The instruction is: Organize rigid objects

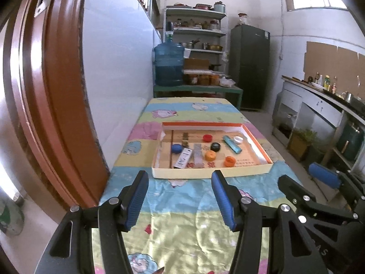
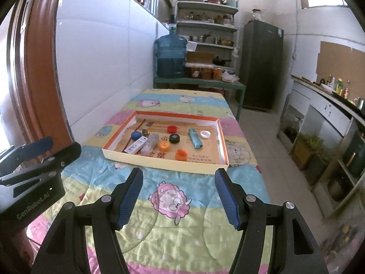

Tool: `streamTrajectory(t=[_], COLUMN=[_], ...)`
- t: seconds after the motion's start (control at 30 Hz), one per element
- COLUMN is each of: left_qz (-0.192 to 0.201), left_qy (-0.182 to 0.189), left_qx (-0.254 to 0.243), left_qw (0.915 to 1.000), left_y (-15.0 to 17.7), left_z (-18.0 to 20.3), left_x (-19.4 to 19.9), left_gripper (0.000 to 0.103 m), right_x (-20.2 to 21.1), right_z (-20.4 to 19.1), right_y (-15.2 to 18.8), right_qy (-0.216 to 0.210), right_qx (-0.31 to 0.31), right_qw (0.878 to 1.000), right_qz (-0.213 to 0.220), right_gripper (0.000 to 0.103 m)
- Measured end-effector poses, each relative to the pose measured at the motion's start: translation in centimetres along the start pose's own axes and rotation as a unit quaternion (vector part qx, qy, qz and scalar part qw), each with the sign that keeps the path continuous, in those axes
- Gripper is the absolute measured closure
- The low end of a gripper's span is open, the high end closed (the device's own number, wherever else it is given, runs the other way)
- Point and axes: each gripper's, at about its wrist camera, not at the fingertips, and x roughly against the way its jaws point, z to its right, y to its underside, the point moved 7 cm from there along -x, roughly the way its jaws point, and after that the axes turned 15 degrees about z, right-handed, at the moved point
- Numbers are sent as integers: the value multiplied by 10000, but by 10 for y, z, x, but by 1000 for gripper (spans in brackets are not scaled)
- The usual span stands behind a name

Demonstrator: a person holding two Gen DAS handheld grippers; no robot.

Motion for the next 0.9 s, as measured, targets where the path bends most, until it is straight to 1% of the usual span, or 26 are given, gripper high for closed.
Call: streamTrajectory(t=[0.17, 0.4, 0.9], left_qz=[-41, -101, -246], left_qy=[11, -29, -141], left_qx=[3, -20, -44], left_qw=[10000, 9999, 9996], left_y=[2, 5, 12], left_z=[1, 0, -8], left_x=[-1, -4, -14], left_gripper=[46, 46, 46], right_x=[-1, 0, -12], right_z=[4, 1, 0], right_y=[1, -1, 6], right_qy=[72, 170, 155], right_qx=[-103, 23, 20], right_qw=[9999, 9998, 9999], right_qz=[14, 85, -41], right_gripper=[36, 36, 36])
